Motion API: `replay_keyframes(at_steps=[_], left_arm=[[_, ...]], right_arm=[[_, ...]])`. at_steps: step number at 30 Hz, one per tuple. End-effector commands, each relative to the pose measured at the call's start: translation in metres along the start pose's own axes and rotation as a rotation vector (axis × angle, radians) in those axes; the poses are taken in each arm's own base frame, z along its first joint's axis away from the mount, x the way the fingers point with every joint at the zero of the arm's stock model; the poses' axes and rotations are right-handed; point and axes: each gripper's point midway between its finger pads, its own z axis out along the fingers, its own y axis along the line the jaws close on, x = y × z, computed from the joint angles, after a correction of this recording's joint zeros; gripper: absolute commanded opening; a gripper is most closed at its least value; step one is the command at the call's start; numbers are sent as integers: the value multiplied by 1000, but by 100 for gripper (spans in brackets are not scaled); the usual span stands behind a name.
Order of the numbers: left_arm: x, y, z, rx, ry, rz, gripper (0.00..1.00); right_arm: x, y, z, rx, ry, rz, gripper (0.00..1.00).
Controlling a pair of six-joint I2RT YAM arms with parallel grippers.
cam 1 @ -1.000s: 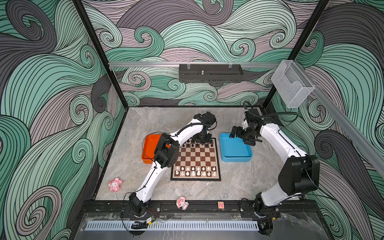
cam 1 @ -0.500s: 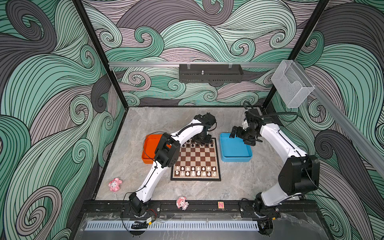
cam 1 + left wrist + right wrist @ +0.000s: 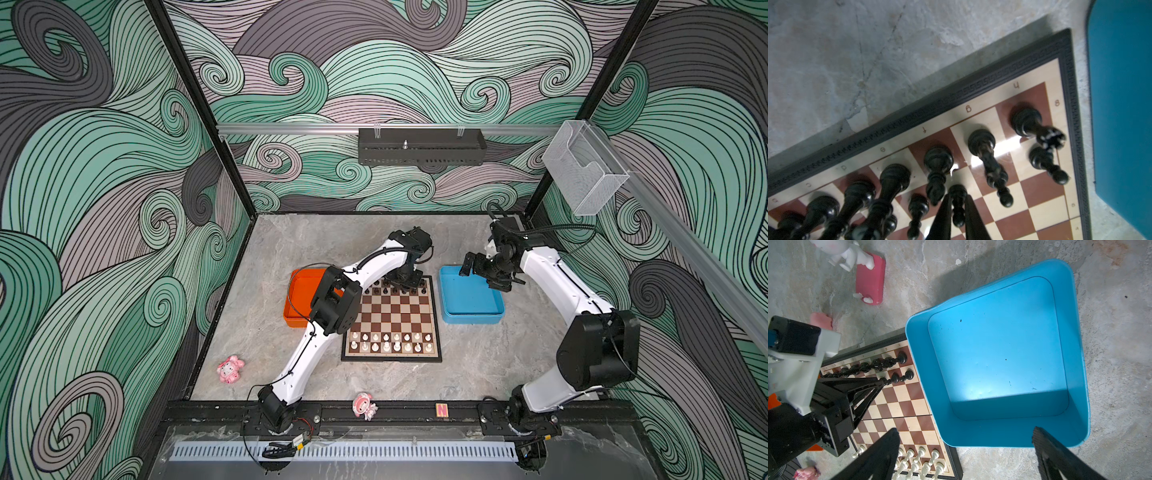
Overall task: Set up the chess pieces on the board
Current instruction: 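Lower the black pawn into its square and open the left gripper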
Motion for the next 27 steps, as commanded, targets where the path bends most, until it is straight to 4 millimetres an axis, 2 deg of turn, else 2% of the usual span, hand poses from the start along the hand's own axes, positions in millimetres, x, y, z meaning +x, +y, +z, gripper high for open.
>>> replay_keyframes(at_steps=[1,13,27], left_arm=[[4,-1,10,-9,22,-6,18],[-1,-4,-9,3,-8,-4,21],[-10,-6,-60,29,-101,0,31]], right_arm=[[1,-1,-3,-8,-5,-4,100],[0,0,-7,-14,-16,-4,100],[-4,3,-17,-21,-48,0,100]])
